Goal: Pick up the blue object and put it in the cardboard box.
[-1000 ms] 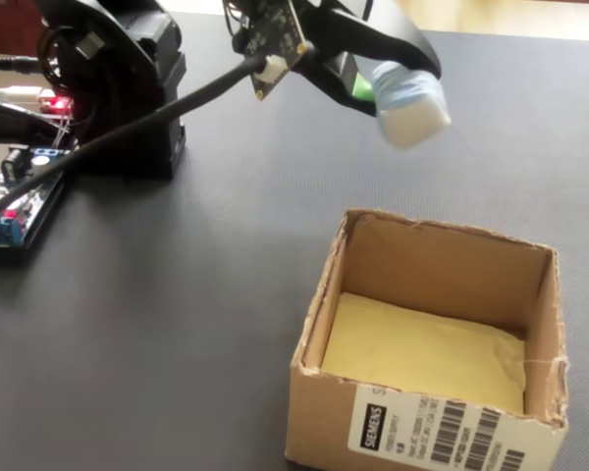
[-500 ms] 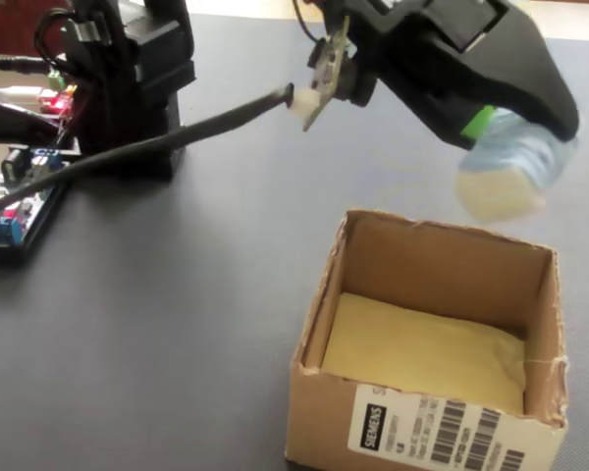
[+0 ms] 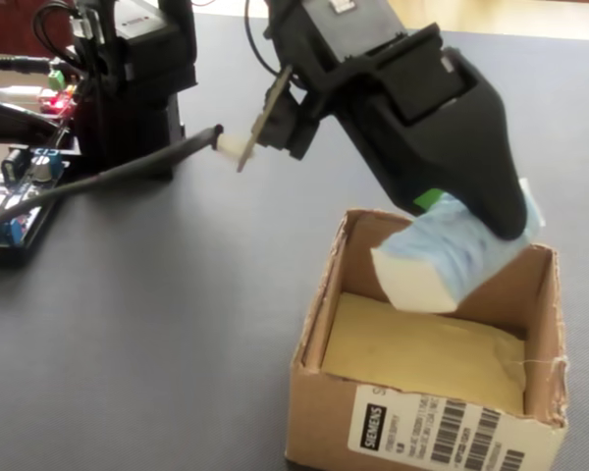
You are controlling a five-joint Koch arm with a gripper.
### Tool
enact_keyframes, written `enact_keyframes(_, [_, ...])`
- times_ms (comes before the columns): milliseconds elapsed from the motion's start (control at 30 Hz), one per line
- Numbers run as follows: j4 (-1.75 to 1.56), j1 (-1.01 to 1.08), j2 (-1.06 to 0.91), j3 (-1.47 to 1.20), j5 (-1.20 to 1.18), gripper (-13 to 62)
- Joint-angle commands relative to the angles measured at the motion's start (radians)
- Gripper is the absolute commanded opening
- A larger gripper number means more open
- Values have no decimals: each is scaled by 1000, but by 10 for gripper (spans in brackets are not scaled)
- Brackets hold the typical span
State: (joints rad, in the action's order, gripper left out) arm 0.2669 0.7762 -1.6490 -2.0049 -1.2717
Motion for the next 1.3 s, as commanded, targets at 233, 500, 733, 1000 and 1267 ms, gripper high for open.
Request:
enact_keyframes(233, [101,-5,-58,29,-44,297])
enact_keyframes(500, [106,-2,-86,40,-44,338])
enact_keyframes(733, [54,-64,-170,8,-123,340])
enact_keyframes(1000, [9,-247,-325,-95,-173,341])
enact_keyframes(1267, [-123,-502,-532,-290,-281,340])
